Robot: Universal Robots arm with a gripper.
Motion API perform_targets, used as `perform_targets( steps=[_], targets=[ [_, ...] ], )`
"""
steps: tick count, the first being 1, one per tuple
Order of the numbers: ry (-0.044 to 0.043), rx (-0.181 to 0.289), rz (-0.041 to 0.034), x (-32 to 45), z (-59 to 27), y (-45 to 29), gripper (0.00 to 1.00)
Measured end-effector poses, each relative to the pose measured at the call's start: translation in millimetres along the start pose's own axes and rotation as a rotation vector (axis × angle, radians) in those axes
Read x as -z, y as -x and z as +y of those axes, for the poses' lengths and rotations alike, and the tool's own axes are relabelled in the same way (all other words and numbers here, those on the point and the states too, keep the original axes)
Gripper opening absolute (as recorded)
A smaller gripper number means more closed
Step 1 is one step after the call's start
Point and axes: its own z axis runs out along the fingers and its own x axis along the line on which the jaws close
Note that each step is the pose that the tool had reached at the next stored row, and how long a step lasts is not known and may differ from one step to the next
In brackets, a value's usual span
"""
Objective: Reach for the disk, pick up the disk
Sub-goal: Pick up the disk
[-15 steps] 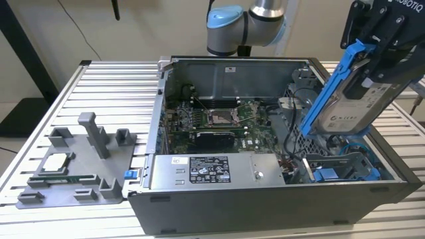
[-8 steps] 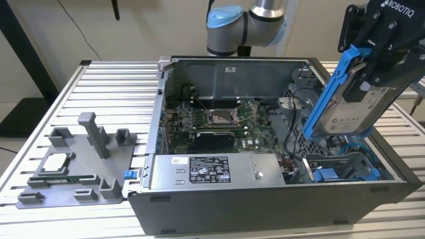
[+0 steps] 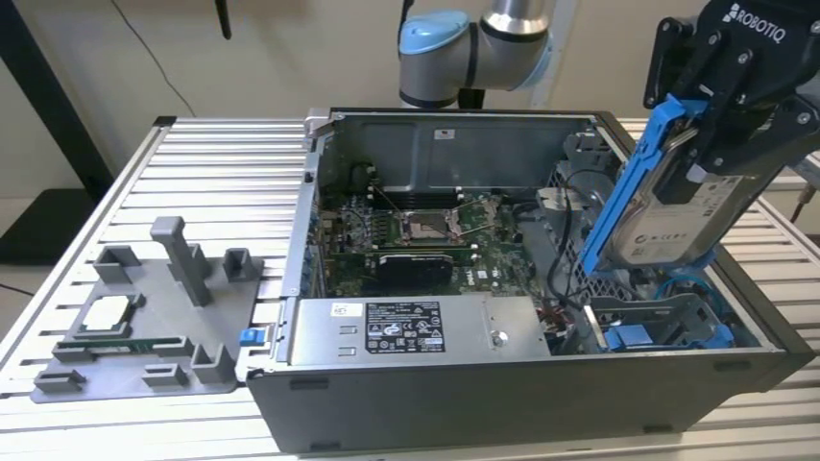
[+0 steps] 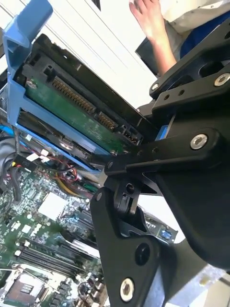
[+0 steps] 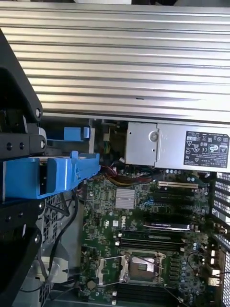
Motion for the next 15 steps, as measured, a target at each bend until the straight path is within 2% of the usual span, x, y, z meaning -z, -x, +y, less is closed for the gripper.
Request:
perform_targets(
  steps=[3,15],
  targets=[
    [-0.008,0.0,0.0038,-2.8,-0.1,-0.1,0.0],
    [-0.0081,0.0,0.0055,-14.1,-1.8,-6.4,0.0]
  ],
)
